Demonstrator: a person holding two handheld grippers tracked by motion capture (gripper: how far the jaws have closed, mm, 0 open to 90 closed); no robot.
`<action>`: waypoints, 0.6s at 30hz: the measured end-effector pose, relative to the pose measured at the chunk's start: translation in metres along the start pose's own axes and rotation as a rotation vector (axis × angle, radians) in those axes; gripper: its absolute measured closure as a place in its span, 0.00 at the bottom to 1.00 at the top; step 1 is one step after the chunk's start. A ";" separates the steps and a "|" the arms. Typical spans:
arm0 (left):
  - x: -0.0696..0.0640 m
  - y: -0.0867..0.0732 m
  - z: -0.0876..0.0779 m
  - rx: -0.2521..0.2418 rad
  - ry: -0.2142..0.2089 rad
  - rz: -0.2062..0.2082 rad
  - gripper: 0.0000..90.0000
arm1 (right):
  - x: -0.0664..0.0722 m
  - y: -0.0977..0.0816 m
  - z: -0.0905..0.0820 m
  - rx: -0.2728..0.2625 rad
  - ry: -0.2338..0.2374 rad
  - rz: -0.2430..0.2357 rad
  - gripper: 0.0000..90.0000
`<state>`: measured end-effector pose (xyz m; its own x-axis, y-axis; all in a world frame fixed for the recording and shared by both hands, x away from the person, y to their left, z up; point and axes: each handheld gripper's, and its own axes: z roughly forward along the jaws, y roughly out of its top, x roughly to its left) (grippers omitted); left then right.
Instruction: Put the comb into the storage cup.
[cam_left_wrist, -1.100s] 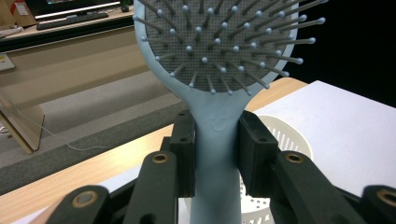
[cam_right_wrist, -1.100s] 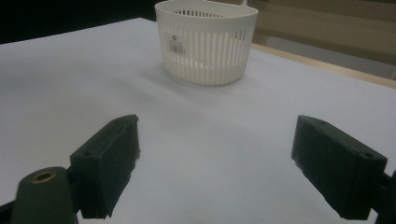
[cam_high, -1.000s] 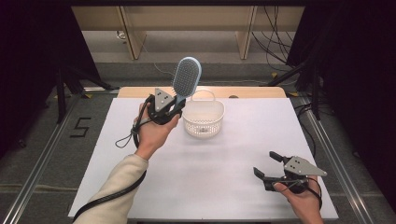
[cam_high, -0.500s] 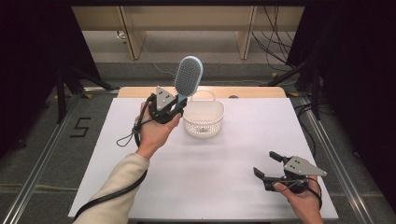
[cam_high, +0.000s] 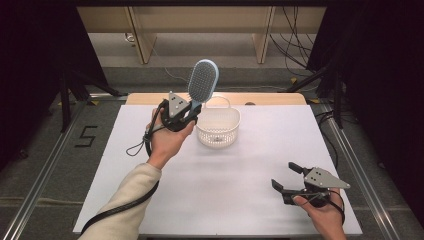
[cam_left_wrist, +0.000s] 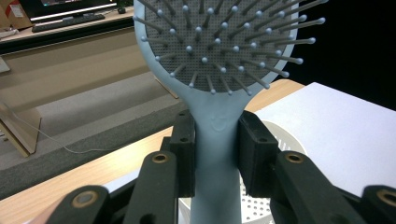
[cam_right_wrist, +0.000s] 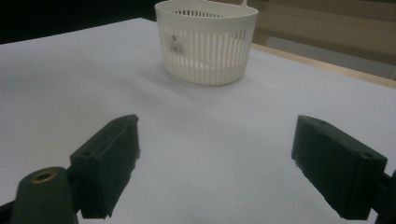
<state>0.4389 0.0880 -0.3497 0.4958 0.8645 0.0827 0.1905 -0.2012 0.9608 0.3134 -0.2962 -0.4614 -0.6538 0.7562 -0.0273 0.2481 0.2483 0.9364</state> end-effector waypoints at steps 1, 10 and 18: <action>0.000 0.000 0.000 0.000 0.001 0.002 0.77 | 0.000 0.000 0.000 0.000 0.000 -0.001 0.18; -0.002 0.000 0.002 0.003 -0.008 -0.012 0.77 | 0.000 0.000 0.000 -0.001 0.000 0.000 0.18; -0.002 0.000 0.003 0.004 -0.007 -0.014 0.77 | 0.000 0.000 0.000 0.000 0.000 0.000 0.18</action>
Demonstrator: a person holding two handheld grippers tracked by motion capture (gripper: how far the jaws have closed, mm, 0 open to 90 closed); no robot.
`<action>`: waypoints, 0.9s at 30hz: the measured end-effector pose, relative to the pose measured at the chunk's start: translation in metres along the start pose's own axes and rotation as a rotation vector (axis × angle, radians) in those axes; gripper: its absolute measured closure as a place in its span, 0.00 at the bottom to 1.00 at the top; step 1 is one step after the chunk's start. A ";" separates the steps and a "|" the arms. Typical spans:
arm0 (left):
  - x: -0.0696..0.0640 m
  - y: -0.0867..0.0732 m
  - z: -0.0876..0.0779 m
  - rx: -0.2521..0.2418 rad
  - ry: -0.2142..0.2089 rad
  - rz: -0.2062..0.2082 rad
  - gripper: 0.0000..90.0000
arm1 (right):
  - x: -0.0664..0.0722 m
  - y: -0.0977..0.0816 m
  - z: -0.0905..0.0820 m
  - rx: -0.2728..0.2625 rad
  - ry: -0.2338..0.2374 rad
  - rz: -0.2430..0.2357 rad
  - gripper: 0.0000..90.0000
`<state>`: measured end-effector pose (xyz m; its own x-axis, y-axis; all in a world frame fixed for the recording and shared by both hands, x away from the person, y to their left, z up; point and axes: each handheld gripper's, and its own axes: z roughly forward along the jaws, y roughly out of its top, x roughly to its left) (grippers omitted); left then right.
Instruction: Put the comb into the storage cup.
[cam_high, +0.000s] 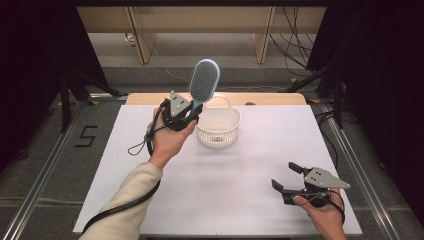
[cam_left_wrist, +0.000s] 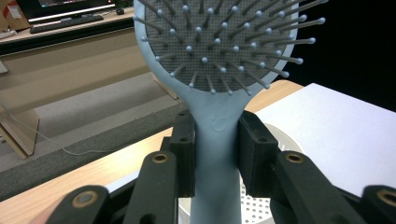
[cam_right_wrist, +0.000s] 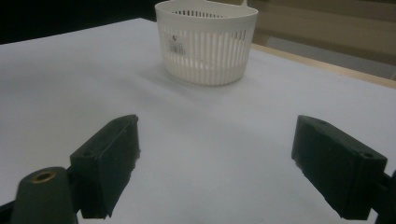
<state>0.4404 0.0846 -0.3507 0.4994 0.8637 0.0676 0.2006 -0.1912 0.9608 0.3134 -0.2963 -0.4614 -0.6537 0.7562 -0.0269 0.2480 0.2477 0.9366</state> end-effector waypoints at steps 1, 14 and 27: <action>0.000 0.000 0.000 0.000 0.001 0.000 0.77 | 0.000 0.000 0.000 0.000 0.000 0.000 0.18; -0.001 0.002 0.002 -0.001 -0.002 0.002 0.77 | 0.000 0.000 0.000 0.000 0.000 -0.001 0.18; -0.001 0.002 0.005 -0.001 0.001 0.007 0.77 | 0.000 0.000 0.000 0.000 0.001 0.000 0.18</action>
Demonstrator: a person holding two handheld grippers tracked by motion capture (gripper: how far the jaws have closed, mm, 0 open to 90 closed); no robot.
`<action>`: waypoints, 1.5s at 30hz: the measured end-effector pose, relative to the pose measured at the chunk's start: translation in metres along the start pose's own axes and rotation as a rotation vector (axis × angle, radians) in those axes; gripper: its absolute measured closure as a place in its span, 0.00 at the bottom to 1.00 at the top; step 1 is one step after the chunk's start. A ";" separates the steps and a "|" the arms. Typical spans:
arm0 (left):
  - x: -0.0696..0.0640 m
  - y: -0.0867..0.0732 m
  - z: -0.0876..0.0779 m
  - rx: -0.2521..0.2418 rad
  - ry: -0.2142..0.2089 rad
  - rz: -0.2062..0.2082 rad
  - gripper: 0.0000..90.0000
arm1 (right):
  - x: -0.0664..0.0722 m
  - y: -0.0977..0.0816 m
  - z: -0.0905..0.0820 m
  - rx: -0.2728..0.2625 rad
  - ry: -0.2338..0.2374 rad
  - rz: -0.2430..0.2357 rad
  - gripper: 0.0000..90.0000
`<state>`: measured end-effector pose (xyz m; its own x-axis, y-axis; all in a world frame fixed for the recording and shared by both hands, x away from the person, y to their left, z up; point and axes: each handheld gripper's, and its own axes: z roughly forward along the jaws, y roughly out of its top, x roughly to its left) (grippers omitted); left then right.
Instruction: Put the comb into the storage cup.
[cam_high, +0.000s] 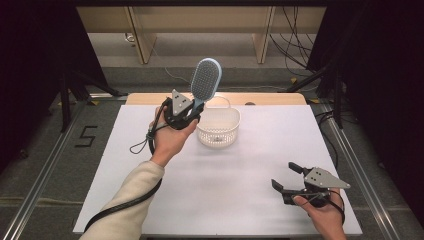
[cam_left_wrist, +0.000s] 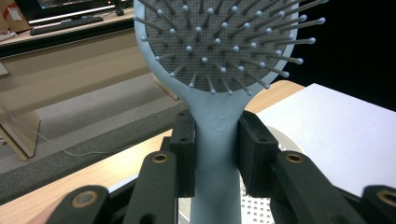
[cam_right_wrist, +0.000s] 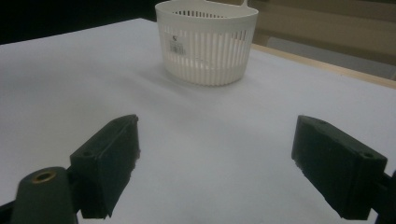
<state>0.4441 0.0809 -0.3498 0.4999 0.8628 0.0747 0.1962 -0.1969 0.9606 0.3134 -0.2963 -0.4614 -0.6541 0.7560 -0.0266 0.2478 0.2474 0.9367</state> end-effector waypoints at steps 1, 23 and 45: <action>0.001 0.000 0.000 -0.007 0.002 0.011 0.77 | 0.000 0.000 0.000 0.000 0.000 -0.001 0.18; 0.000 0.002 0.003 -0.005 0.001 0.019 0.77 | 0.000 0.000 0.000 0.000 0.000 -0.002 0.18; -0.003 0.004 0.007 0.005 -0.010 0.005 0.77 | 0.000 0.000 0.000 -0.001 0.001 0.000 0.18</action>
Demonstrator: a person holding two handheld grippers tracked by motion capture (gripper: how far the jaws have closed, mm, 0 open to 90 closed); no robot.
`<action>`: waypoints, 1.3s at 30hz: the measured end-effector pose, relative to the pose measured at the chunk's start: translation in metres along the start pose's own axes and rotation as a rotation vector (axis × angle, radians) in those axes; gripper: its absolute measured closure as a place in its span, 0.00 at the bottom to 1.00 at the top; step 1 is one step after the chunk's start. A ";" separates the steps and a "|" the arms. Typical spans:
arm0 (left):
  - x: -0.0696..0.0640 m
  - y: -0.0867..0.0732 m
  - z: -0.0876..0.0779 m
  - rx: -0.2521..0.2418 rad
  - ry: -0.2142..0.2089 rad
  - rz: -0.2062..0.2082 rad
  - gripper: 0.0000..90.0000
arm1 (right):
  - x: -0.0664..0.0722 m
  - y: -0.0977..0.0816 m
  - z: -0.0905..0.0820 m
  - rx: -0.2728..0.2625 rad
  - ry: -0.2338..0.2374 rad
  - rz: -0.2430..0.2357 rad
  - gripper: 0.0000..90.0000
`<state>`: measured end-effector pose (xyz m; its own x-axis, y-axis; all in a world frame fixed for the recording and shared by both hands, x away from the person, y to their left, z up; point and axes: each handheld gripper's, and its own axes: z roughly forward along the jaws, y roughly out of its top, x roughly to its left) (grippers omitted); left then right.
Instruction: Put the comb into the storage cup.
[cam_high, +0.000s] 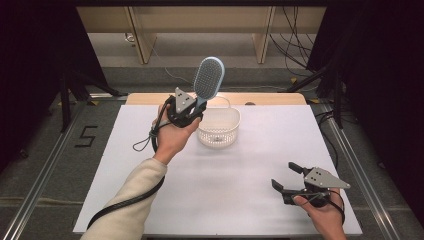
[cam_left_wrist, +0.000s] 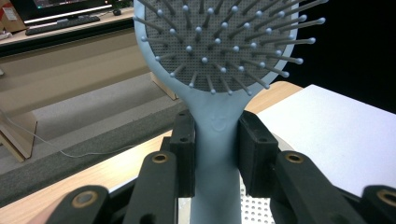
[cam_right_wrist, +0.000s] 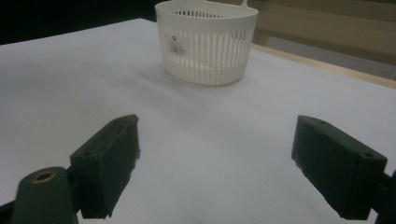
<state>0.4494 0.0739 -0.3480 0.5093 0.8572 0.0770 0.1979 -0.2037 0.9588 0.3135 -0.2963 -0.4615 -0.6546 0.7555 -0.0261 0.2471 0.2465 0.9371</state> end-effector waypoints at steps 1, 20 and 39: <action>0.001 0.000 0.001 -0.006 0.003 0.013 0.77 | 0.000 0.000 0.000 0.000 0.000 0.001 0.18; -0.001 0.003 0.004 0.000 -0.004 0.000 0.77 | 0.000 0.000 0.000 0.001 0.001 0.002 0.18; -0.001 0.007 0.007 -0.002 -0.006 -0.002 0.77 | 0.000 0.000 0.000 -0.002 0.000 0.001 0.18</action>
<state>0.4562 0.0679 -0.3434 0.5138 0.8548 0.0732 0.1972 -0.2007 0.9596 0.3135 -0.2965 -0.4616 -0.6548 0.7554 -0.0254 0.2464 0.2451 0.9377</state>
